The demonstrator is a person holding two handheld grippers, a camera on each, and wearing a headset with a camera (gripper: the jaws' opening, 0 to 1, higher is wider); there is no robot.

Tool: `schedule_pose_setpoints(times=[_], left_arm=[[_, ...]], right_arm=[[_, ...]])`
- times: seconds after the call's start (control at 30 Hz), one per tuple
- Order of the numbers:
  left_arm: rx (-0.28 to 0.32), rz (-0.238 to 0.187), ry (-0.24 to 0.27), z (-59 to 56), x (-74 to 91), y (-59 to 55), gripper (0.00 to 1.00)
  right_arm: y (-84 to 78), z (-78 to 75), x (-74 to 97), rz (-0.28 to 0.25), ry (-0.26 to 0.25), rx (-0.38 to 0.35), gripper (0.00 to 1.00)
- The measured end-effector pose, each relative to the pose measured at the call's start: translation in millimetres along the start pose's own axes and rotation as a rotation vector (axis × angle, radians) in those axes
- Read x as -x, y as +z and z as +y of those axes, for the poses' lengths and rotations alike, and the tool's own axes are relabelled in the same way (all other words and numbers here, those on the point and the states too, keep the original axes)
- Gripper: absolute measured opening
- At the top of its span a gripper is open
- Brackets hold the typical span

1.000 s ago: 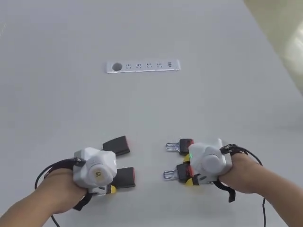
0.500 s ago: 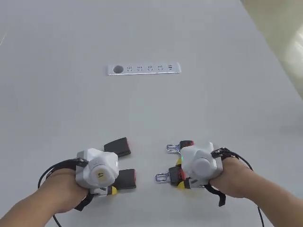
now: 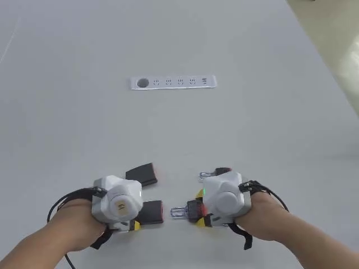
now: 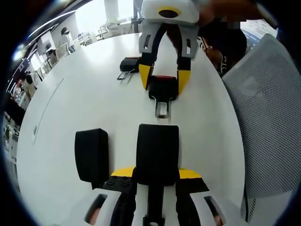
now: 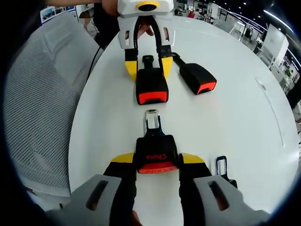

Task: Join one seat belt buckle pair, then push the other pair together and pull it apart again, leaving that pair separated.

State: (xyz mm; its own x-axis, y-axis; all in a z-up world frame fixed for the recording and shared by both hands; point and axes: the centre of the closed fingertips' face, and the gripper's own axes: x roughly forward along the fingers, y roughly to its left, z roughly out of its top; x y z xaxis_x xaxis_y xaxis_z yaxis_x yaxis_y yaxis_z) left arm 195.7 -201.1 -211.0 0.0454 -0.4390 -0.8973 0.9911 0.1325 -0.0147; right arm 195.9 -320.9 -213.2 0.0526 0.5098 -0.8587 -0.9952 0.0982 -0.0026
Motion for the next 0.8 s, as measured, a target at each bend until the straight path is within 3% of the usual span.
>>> schedule_pose_setpoints(times=[0.37, 0.8], left_arm=[[0.001, 0.005, 0.000, -1.1, 0.7, 1.5, 0.32], [-0.022, 0.017, -0.010, -1.7, 1.1, 3.6, 0.32]], right_arm=[[15.0, -1.3, -9.9, -0.029, -0.013, -0.011, 0.33], [25.0, 0.2, -17.2, -0.039, -0.010, 0.038, 0.31]])
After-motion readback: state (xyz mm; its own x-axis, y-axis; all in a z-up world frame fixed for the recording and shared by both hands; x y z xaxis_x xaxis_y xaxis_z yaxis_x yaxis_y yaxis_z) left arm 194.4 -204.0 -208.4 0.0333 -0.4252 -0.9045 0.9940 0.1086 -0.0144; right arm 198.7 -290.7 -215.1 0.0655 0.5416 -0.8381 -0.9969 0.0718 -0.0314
